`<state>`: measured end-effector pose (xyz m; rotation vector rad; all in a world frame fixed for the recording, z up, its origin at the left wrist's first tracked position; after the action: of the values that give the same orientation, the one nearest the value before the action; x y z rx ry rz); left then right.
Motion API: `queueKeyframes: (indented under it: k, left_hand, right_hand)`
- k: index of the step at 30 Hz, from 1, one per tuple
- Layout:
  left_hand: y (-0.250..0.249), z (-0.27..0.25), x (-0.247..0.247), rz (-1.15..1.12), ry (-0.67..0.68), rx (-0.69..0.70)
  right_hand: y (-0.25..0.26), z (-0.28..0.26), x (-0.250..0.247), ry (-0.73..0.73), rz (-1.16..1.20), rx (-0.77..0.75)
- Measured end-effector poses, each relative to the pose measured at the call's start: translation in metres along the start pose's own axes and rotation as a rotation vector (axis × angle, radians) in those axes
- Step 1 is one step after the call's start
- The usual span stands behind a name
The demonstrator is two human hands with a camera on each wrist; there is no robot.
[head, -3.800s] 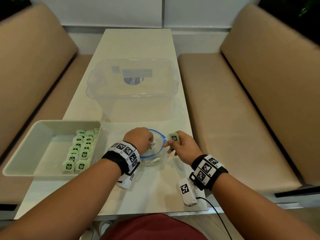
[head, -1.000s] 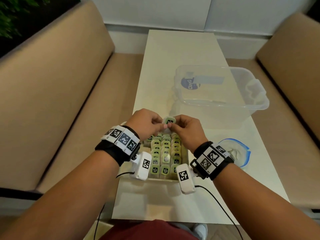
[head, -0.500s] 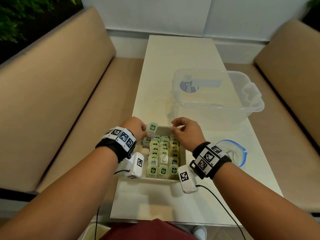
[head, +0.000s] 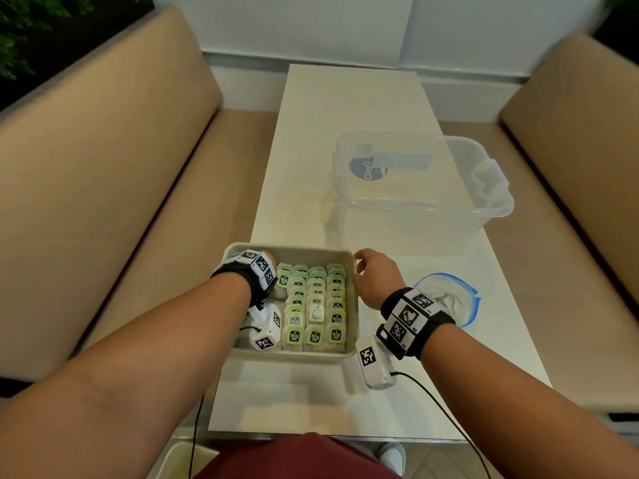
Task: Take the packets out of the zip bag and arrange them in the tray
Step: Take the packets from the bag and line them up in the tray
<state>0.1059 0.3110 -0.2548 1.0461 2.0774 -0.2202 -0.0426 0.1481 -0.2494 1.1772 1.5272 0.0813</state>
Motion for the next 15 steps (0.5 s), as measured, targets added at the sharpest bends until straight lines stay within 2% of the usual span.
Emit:
queueKeyframes:
  k: [3,5,8,13,15]
  left_hand:
    - [-0.001,0.007,0.000,0.012,0.029,0.014]
    - [0.005,0.021,0.007,-0.135,0.085,-0.035]
    - [0.005,0.024,0.000,-0.199,0.092,-0.046]
    - [0.004,0.006,-0.021,-0.315,-0.113,-0.164]
    - [-0.008,-0.012,-0.036,-0.380,-0.188,-0.118]
  right_hand:
    - [0.001,-0.001,-0.001,0.004,0.000,-0.007]
    - [0.000,0.000,-0.001,0.008,0.000,-0.008]
    - [0.000,-0.001,-0.002,0.019,-0.008,-0.033]
    - [-0.016,-0.012,-0.023,-0.016,0.073,-0.091]
    - [-0.032,-0.019,-0.038,-0.061,0.129,-0.131]
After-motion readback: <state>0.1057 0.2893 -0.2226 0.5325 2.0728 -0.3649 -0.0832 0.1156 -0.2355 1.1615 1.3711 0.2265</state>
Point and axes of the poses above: each hand's wrist, its own z-axis towards the middle knuckle, its own x-axis out of the palm, y = z × x, the point moved 5 cm from there along z, towards the middle knuckle, and after that the axes turned 8 degrees about y, right-handed, at the moved point
